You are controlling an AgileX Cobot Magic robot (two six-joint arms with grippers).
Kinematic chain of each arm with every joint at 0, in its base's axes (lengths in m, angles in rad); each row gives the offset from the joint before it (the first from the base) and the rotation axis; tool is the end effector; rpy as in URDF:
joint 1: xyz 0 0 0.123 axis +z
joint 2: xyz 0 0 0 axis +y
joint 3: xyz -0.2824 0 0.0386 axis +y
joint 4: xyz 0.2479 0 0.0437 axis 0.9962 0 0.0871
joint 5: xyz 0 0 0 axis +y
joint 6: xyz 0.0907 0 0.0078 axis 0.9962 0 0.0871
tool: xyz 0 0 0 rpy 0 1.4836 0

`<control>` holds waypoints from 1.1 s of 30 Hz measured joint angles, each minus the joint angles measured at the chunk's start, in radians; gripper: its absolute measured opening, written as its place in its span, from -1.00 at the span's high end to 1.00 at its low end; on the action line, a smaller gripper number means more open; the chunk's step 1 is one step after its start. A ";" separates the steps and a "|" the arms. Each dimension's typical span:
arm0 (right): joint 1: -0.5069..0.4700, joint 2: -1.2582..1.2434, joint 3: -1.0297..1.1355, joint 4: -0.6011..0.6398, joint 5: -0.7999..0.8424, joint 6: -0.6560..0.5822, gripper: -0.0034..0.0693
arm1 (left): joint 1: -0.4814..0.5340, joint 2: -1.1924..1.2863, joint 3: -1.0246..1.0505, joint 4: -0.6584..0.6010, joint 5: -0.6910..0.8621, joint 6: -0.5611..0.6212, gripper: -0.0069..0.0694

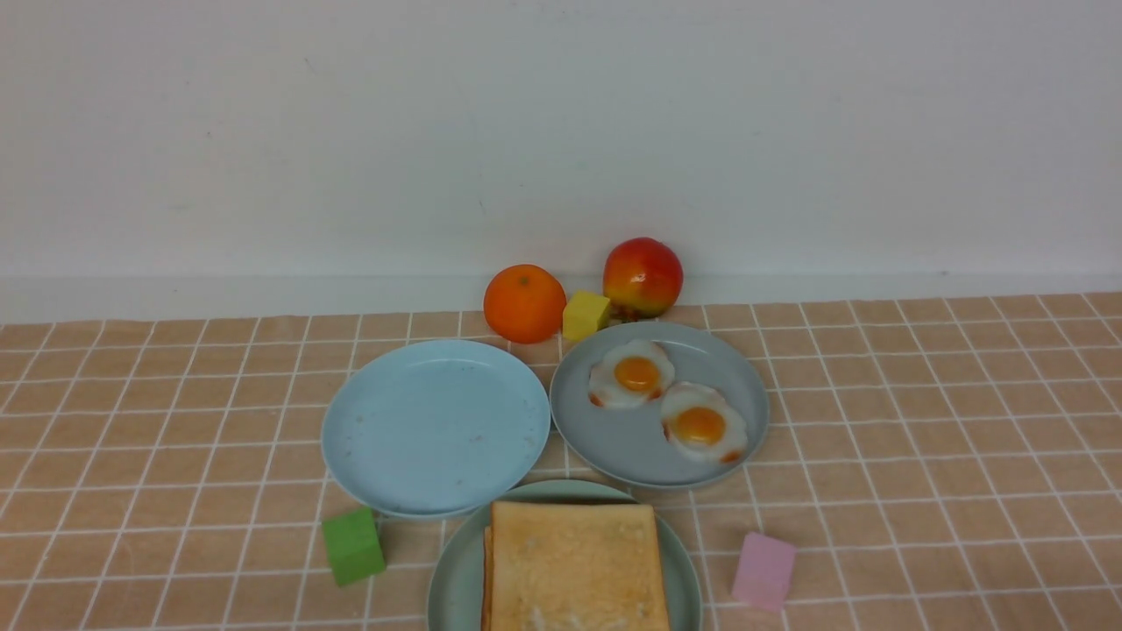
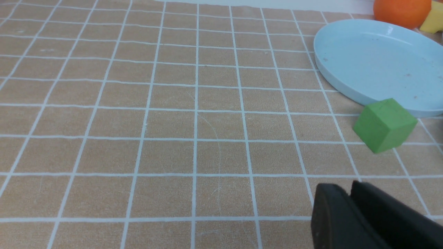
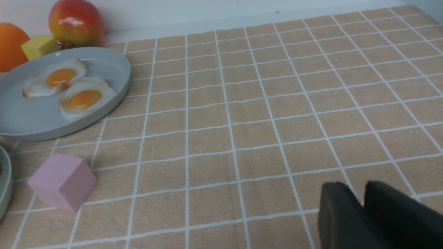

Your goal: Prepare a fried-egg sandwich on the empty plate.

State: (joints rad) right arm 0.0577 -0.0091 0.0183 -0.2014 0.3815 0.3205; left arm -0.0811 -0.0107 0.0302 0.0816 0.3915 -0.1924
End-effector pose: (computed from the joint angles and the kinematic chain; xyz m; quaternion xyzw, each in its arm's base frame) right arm 0.0526 -0.0038 0.1738 0.0525 0.8018 0.0269 0.5946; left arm 0.0522 -0.0014 0.1685 -0.0236 0.8111 -0.0452 0.5827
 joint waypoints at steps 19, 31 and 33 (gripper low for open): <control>0.000 0.000 0.000 0.000 0.001 0.000 0.47 | 0.008 0.000 0.000 0.000 0.000 0.000 0.52; 0.000 0.000 0.000 0.000 0.000 -0.001 0.42 | 0.008 0.000 0.000 0.000 0.000 0.000 0.51; 0.000 0.000 0.000 0.000 0.000 -0.001 0.41 | 0.008 0.000 0.000 0.000 0.000 0.000 0.50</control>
State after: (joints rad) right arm 0.0577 -0.0091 0.0183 -0.2014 0.3814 0.3196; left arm -0.0732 -0.0107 0.0302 0.0816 0.3915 -0.1924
